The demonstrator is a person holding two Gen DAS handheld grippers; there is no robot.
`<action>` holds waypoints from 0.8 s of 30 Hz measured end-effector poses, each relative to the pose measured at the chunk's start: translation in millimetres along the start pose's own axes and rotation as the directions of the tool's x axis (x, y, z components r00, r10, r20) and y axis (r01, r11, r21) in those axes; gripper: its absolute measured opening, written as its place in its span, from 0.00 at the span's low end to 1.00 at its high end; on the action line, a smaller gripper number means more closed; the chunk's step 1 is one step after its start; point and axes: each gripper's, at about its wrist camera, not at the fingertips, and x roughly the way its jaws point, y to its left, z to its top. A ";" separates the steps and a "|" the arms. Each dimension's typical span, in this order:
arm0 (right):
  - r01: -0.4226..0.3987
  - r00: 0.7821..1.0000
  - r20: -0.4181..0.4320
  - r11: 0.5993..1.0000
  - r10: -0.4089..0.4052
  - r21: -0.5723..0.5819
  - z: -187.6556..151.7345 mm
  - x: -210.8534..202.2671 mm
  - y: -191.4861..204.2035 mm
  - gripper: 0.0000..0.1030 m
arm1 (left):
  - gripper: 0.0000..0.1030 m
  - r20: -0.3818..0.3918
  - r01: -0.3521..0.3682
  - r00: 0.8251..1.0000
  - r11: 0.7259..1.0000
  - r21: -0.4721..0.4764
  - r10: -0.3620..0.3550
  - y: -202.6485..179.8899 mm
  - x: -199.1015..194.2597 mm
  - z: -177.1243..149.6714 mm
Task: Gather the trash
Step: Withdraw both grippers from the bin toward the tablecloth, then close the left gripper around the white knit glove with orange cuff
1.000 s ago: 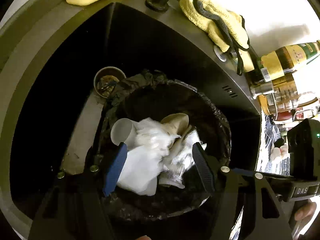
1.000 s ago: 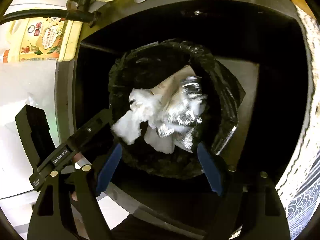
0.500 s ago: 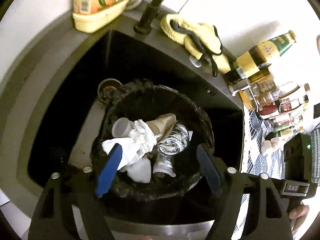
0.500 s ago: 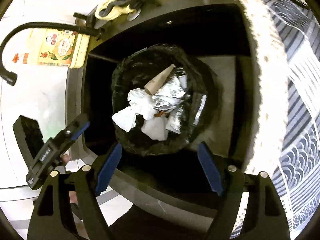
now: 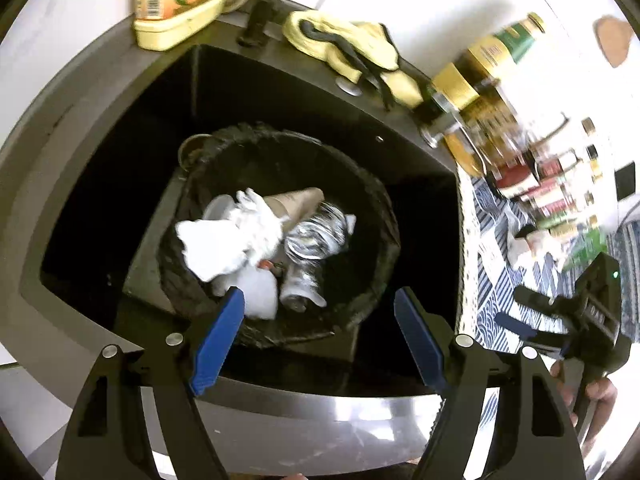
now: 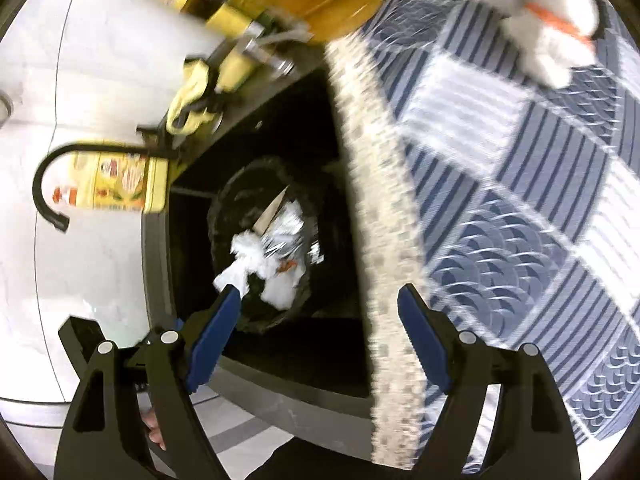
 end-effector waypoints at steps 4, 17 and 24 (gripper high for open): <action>0.013 1.000 0.015 0.999 -0.013 0.036 0.3 -23.0 -25.8 0.78 | 0.73 0.003 0.003 1.000 1.000 0.018 -0.003 -17.0 3.9 -4.8; 0.017 0.999 0.027 0.998 -0.018 0.054 13.4 -85.6 -102.8 0.78 | 0.73 -0.056 -0.020 0.998 0.989 0.146 0.028 -125.9 32.5 -36.4; 0.025 0.999 0.025 0.999 -0.025 0.023 26.5 -125.5 -157.2 0.78 | 0.73 -0.030 -0.047 0.998 0.971 0.235 0.056 -209.6 56.0 -52.3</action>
